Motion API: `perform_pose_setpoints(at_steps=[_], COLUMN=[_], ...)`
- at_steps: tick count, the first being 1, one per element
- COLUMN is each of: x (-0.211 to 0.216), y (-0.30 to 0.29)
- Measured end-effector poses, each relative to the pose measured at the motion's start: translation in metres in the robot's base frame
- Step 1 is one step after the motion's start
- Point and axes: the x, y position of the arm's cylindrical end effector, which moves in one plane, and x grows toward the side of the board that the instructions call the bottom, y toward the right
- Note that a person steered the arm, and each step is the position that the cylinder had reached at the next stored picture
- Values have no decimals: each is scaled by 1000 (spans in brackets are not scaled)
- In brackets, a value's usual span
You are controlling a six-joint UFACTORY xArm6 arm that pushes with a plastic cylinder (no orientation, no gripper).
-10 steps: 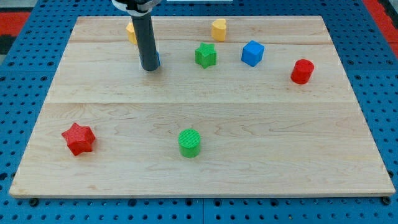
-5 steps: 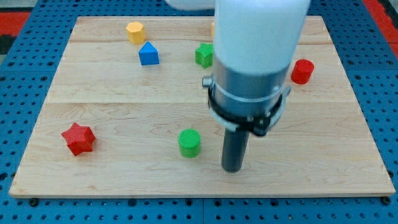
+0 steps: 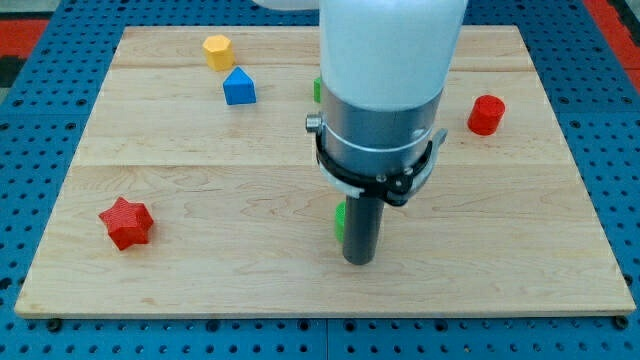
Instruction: Push the green circle up and left
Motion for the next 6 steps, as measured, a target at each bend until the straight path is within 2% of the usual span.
perform_pose_setpoints(at_steps=[1, 2, 3, 4, 6], x=[-35, -79, -80, -98, -114], y=[-29, -26, 25, 29, -83])
